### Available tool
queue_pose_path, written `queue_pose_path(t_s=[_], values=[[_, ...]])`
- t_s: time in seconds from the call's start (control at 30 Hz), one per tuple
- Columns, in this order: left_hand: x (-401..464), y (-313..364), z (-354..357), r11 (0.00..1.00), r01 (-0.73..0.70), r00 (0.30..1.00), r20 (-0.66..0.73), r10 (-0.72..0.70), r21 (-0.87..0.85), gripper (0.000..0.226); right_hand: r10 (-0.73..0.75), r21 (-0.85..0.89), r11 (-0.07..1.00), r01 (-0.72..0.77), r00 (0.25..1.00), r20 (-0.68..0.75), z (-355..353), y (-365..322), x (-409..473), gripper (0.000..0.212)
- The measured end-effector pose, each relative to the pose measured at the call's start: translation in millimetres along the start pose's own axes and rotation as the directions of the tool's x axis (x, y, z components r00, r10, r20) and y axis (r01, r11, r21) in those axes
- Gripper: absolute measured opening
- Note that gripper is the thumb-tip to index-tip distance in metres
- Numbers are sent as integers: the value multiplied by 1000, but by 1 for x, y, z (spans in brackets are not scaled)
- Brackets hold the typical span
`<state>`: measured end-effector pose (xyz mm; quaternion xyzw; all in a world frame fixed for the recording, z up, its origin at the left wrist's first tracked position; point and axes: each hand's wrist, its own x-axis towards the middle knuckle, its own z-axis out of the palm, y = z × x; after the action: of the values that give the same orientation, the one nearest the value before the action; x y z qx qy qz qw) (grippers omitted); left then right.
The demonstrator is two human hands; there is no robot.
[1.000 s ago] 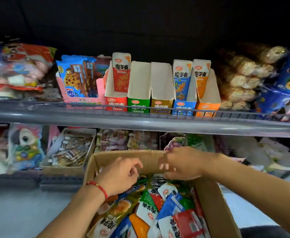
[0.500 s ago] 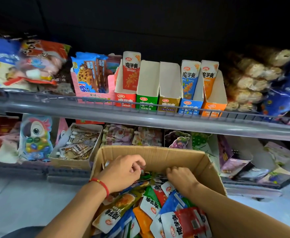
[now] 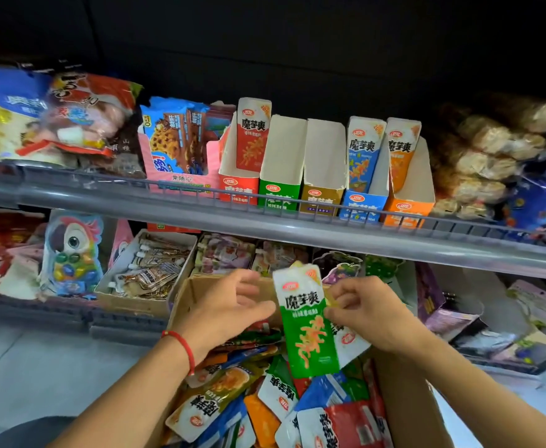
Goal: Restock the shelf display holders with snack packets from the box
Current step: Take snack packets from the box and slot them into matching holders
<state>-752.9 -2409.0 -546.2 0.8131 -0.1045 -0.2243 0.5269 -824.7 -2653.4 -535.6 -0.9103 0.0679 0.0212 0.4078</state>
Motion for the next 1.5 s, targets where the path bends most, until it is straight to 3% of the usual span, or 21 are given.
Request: queue_pose_path(t_s=[0.07, 0.13, 0.2, 0.43, 0.67, 0.77, 0.87, 0.97, 1.03, 1.1, 1.17, 1.23, 1.3, 1.37, 1.5], values=[[-6, 0, 12, 959, 78, 989, 145, -39, -272, 60, 83, 387, 915, -118, 991, 106, 0, -6, -8, 5], [-8, 1, 25, 907, 117, 980, 195, -40, -405, 48, 139, 543, 814, -207, 977, 164, 4, -9, -12, 12], [-8, 2, 32, 902, 96, 991, 125, -47, -420, 42, 168, 598, 769, -226, 974, 153, 10, -9, -12, 14], [-2, 7, 31, 879, 10, 997, -62, -45, -477, 41, 162, 620, 767, -167, 985, 65, 11, -6, -11, 18], [1, 12, 12, 900, -31, 962, -258, -91, -435, 37, 172, 596, 803, -23, 966, -194, -10, 4, -15, 15], [-5, 15, 13, 862, 32, 972, -183, -144, -506, 34, 141, 617, 787, -7, 975, -169, -18, 6, -20, 18], [-9, 19, 20, 795, 117, 983, -42, -177, -596, 32, 86, 459, 888, -22, 989, -118, -16, 5, -22, 17], [-10, 21, 26, 810, 95, 985, -63, -160, -579, 31, 52, 369, 930, 10, 986, -157, -8, 6, -20, 20], [-10, 20, 27, 859, 38, 980, -149, -132, -510, 32, 68, 483, 875, 0, 990, -124, -8, 4, -20, 11], [-10, 19, 26, 877, 13, 972, -198, -123, -480, 31, 74, 681, 730, -67, 997, 19, -16, 2, -22, 12], [-9, 18, 22, 880, 13, 969, -211, -128, -474, 30, -61, 832, 543, -117, 982, 178, -27, 2, -27, 38], [-10, 17, 20, 886, 18, 969, -211, -130, -464, 30, -211, 872, 483, -84, 955, 209, -34, -2, -32, 62], [-11, 17, 19, 893, 23, 969, -208, -130, -449, 31, -169, 758, 651, 37, 981, 98, -31, -4, -35, 54], [-12, 18, 19, 896, 29, 970, -204, -132, -442, 30, -88, 507, 851, 136, 989, -118, -26, -11, -35, 31], [-14, 20, 19, 909, 24, 969, -212, -123, -416, 32, -90, 227, 961, 157, 956, -279, -29, -15, -19, 23]])
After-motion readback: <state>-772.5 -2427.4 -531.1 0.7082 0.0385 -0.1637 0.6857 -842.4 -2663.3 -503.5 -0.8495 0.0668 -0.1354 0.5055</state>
